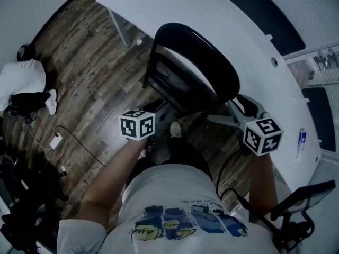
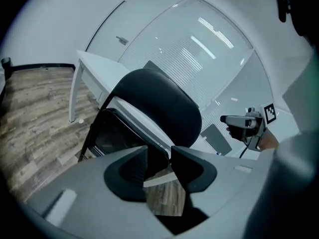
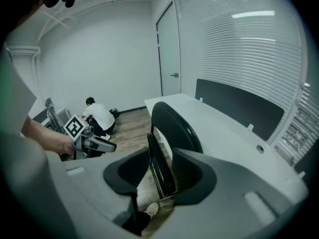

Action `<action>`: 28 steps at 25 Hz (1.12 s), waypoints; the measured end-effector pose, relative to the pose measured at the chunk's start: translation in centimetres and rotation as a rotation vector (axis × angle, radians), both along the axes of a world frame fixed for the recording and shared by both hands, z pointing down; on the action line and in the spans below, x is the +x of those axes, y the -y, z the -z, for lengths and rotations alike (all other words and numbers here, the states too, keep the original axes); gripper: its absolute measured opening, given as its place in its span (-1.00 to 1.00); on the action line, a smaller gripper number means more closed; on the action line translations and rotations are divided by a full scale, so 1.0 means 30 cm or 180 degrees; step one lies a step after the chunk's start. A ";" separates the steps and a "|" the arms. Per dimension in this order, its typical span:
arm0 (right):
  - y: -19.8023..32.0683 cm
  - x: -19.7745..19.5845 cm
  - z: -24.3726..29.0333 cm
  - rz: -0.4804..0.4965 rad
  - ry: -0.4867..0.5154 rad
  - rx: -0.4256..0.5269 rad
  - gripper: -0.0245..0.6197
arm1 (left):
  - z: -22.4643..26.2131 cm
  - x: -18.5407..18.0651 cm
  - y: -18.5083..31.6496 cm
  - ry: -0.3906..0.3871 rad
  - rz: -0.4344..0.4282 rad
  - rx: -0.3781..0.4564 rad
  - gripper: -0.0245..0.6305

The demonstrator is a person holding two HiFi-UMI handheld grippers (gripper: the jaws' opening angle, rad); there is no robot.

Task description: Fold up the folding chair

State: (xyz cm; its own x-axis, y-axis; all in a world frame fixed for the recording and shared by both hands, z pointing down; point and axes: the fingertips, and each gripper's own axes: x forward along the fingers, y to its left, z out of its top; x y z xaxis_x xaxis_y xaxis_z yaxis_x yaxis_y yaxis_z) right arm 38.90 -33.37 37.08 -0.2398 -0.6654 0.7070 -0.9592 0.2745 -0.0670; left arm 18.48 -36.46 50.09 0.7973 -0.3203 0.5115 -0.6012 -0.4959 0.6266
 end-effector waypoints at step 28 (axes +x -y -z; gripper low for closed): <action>-0.619 -0.686 0.135 -0.0437 0.0053 0.0537 -0.91 | 0.537 -0.559 -0.490 -0.0476 -0.0852 0.0975 -0.91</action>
